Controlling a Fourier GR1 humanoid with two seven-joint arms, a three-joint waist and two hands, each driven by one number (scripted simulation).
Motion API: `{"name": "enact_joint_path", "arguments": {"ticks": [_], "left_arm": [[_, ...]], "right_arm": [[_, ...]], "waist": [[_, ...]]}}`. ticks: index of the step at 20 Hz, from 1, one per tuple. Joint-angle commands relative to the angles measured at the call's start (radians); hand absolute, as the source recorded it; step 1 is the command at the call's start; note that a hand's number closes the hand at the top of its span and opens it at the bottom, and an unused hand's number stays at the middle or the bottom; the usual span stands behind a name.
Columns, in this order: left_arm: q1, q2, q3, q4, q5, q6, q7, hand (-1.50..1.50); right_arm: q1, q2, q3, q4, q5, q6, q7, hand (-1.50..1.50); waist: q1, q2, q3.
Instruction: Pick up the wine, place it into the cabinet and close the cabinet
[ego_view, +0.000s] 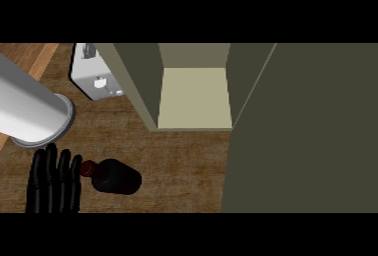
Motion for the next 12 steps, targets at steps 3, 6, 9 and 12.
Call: {"name": "enact_joint_path", "arguments": {"ticks": [3, 6, 9, 12], "left_arm": [[0.031, 0.012, 0.115, 0.066, 0.307, -0.029, -0.251, -1.50], [0.111, 0.011, 0.160, 0.115, 0.410, -0.091, -0.412, -1.50], [0.162, -0.015, 0.200, 0.172, 0.480, -0.144, -0.514, -1.50], [0.176, -0.053, 0.237, 0.255, 0.549, -0.219, -0.607, -1.50]], "right_arm": [[0.035, -0.019, -0.045, -0.158, -0.080, 0.008, 0.064, -1.50], [-0.007, -0.014, -0.056, -0.122, -0.069, -0.010, 0.089, -1.50], [0.048, 0.022, 0.035, -0.166, 0.008, -0.020, 0.061, -1.50], [0.011, -0.025, -0.080, -0.165, -0.107, -0.001, 0.121, -1.50]], "waist": [[0.001, 0.000, 0.000], [0.011, 0.000, 0.001], [0.009, -0.002, 0.002], [0.009, 0.000, 0.003]]}}
